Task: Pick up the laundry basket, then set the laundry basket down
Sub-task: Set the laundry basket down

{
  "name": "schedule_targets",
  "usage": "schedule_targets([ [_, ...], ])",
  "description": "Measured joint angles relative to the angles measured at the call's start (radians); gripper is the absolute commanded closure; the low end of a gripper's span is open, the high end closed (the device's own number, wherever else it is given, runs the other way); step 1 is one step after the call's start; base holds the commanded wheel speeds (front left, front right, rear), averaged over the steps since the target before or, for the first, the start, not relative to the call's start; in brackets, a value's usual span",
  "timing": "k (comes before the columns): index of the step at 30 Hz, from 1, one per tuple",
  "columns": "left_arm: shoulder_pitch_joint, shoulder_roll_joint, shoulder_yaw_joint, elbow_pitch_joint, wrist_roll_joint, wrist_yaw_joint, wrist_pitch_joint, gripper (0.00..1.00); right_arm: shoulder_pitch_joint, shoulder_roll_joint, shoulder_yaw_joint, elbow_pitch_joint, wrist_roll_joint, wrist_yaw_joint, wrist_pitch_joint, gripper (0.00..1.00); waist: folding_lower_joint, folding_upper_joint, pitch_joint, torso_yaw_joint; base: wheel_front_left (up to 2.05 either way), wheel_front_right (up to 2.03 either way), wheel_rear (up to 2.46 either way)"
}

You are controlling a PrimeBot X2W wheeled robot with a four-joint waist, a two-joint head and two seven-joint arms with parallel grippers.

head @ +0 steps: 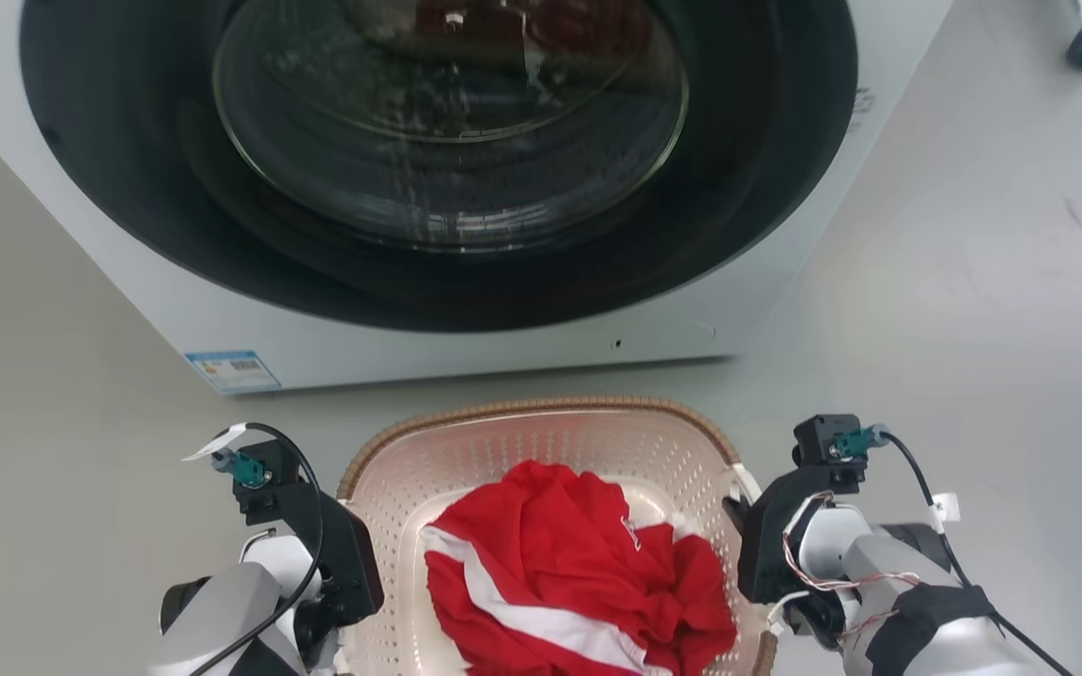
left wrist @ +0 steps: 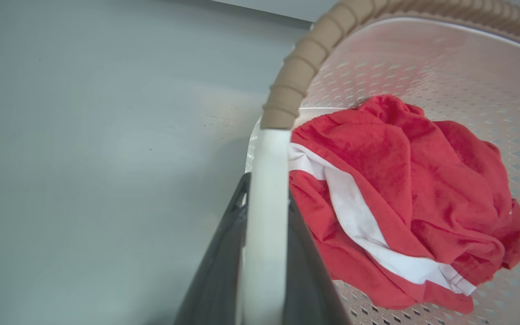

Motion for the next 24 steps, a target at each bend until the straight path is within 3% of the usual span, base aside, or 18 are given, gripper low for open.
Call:
schedule_targets([
  [24, -0.092, -0.002, -0.025, -0.059, 0.036, 0.016, -0.229, 1.0, -0.126, -0.022, 0.011, 0.007, -0.061, -0.019, -0.19, 1.0, -0.0001, 0.0001, 0.317, 0.013, 0.0, 0.0, 0.0],
])
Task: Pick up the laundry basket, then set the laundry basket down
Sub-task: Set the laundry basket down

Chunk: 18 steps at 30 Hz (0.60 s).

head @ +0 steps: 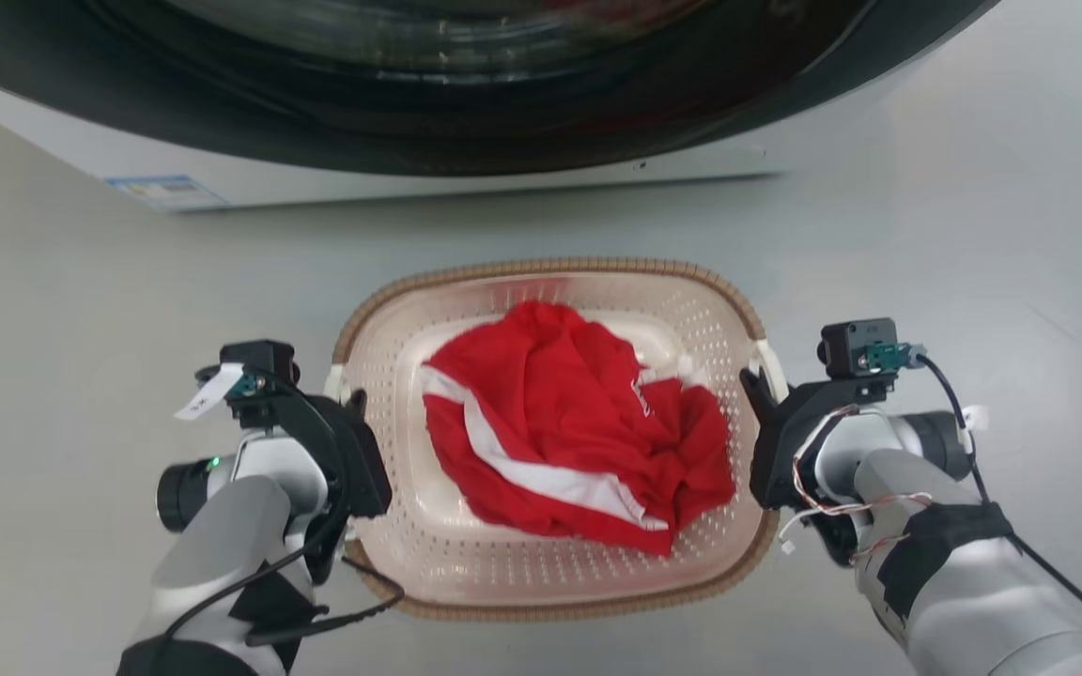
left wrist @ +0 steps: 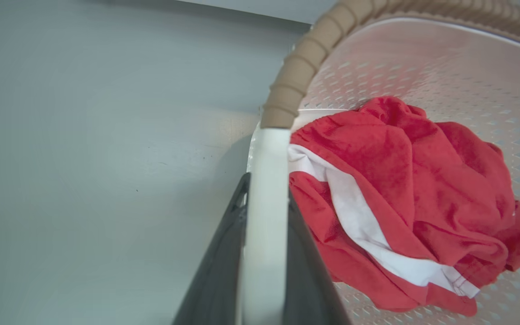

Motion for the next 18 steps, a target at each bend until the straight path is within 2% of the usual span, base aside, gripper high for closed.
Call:
schedule_targets([
  [18, -0.108, -0.005, 0.0, -0.016, 0.035, 0.01, -0.149, 1.0, -0.121, -0.017, 0.002, 0.014, -0.049, -0.018, -0.117, 1.0, 0.0, 0.0, 0.244, 0.017, 0.0, 0.0, 0.0],
])
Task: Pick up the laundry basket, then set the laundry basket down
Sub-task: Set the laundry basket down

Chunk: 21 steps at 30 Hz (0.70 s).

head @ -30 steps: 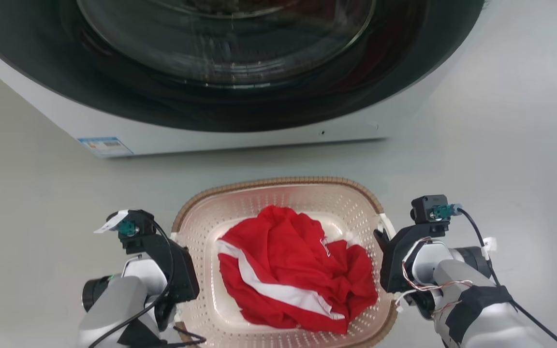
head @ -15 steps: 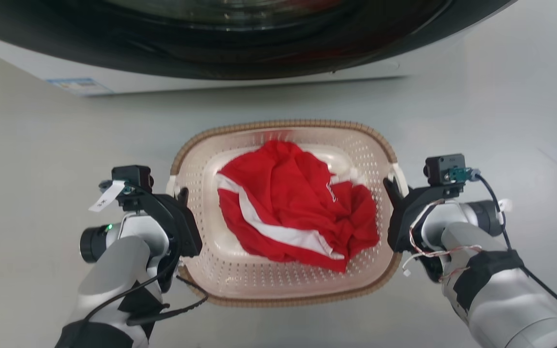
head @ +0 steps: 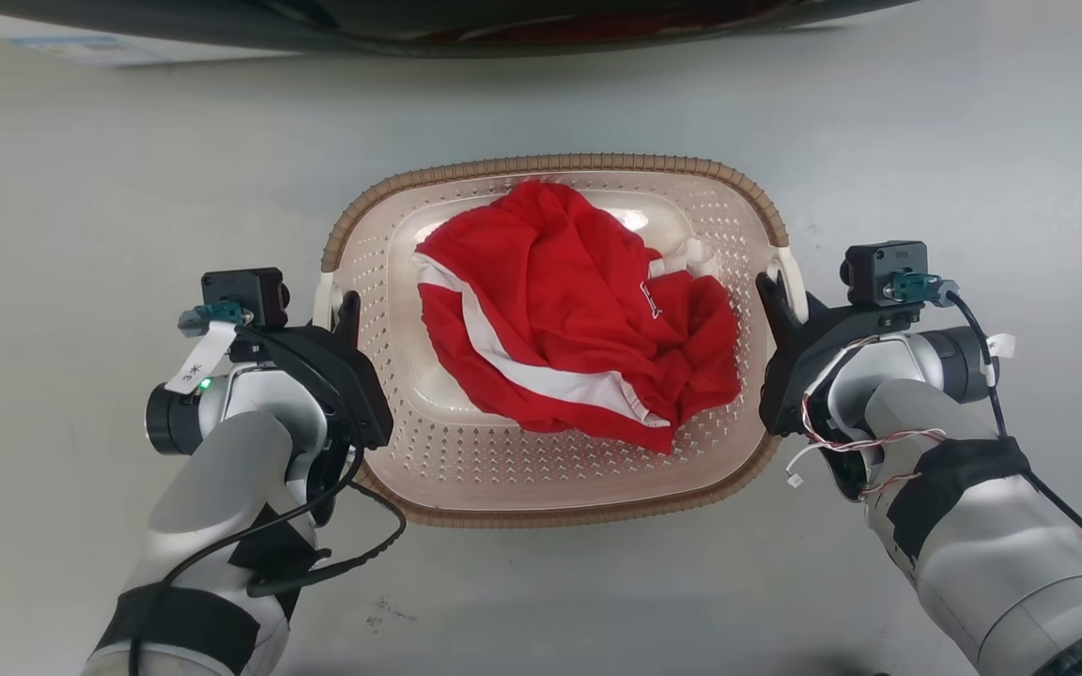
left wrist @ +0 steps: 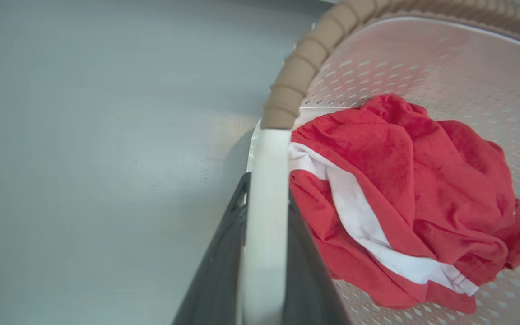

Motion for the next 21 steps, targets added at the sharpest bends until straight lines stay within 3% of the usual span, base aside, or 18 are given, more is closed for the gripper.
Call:
schedule_targets([
  [15, -0.028, -0.007, -0.003, 0.041, 0.0, -0.02, -0.017, 1.0, -0.023, 0.005, 0.006, 0.033, -0.002, 0.002, -0.034, 1.0, -0.0001, -0.0001, 0.037, 0.007, 0.0, 0.0, 0.0],
  [16, -0.029, -0.007, -0.003, 0.042, 0.0, -0.021, -0.017, 1.0, -0.023, 0.005, 0.008, 0.034, -0.002, 0.003, -0.039, 0.72, -0.0003, -0.0001, 0.037, 0.008, 0.0, 0.0, 0.0],
  [17, -0.031, -0.007, -0.003, 0.044, -0.001, -0.027, -0.018, 0.6, -0.023, 0.006, 0.008, 0.035, -0.003, 0.003, -0.042, 0.25, -0.0002, -0.0001, 0.037, 0.008, 0.0, 0.0, 0.0],
  [18, -0.035, -0.005, -0.003, 0.046, -0.002, -0.028, -0.018, 0.09, -0.025, 0.005, 0.009, 0.036, -0.004, 0.005, -0.048, 0.0, -0.0003, -0.0001, 0.038, 0.008, 0.0, 0.0, 0.0],
  [19, -0.041, 0.0, -0.003, 0.046, -0.002, -0.028, -0.021, 0.0, -0.025, 0.003, 0.01, 0.039, -0.005, 0.006, -0.053, 0.0, -0.0002, -0.0003, 0.038, 0.009, 0.0, 0.0, 0.0],
  [21, -0.049, 0.005, -0.004, 0.047, -0.002, -0.029, -0.026, 0.0, -0.026, 0.001, 0.013, 0.042, -0.009, 0.006, -0.059, 0.0, -0.0002, -0.0003, 0.037, 0.01, 0.0, 0.0, 0.0],
])
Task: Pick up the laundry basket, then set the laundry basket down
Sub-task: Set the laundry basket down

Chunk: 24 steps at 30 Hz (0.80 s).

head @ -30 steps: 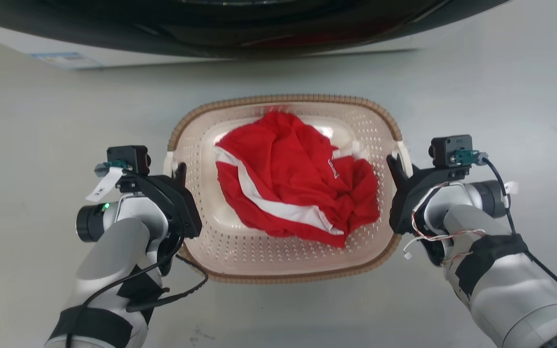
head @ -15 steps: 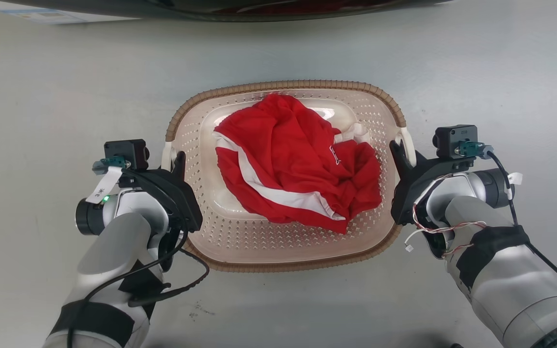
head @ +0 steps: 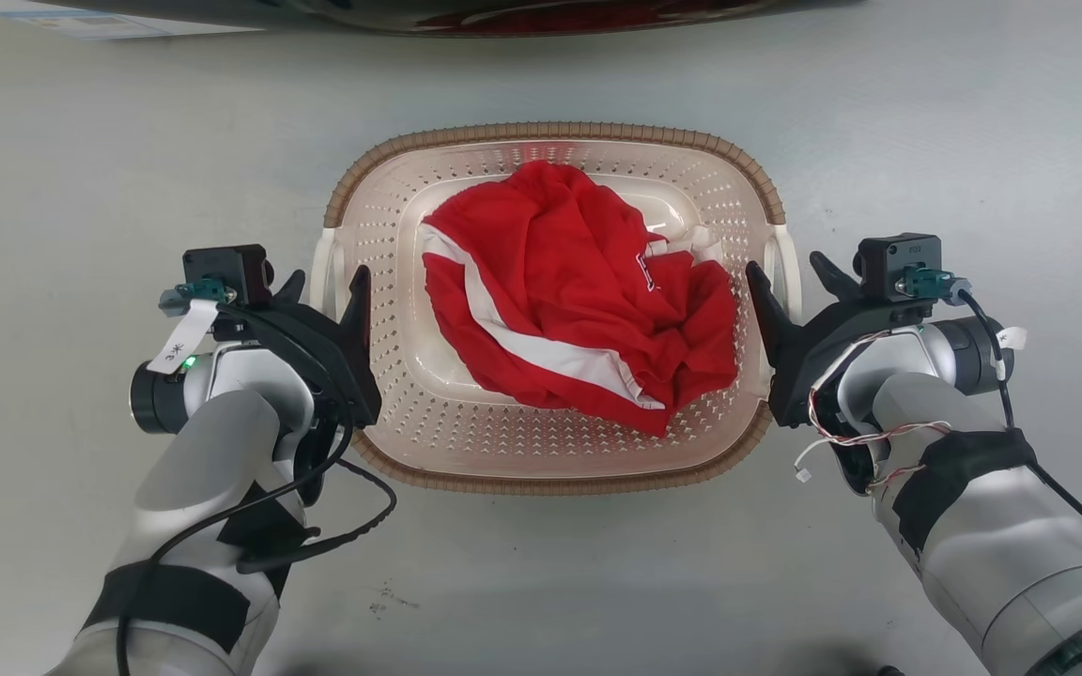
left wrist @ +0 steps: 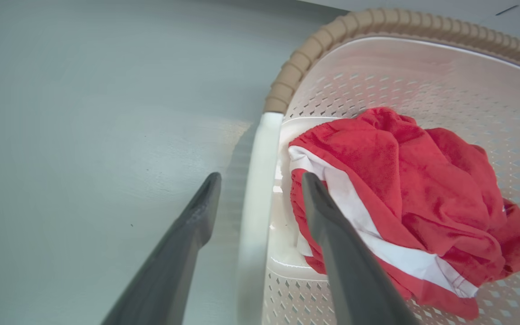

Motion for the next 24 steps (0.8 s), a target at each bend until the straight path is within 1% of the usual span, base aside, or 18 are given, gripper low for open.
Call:
schedule_targets([
  [12, -0.007, -0.001, -0.024, 0.025, 0.002, -0.017, -0.01, 0.0, -0.005, 0.002, 0.012, 0.016, -0.005, 0.014, -0.034, 0.0, 0.0, 0.0, -0.025, 0.002, 0.0, 0.0, 0.0],
  [24, 0.061, 0.004, -0.053, 0.042, 0.017, -0.026, -0.071, 0.0, 0.054, 0.013, 0.017, 0.004, -0.016, 0.034, -0.065, 0.0, 0.0, 0.0, -0.122, -0.005, 0.0, 0.0, 0.0],
])
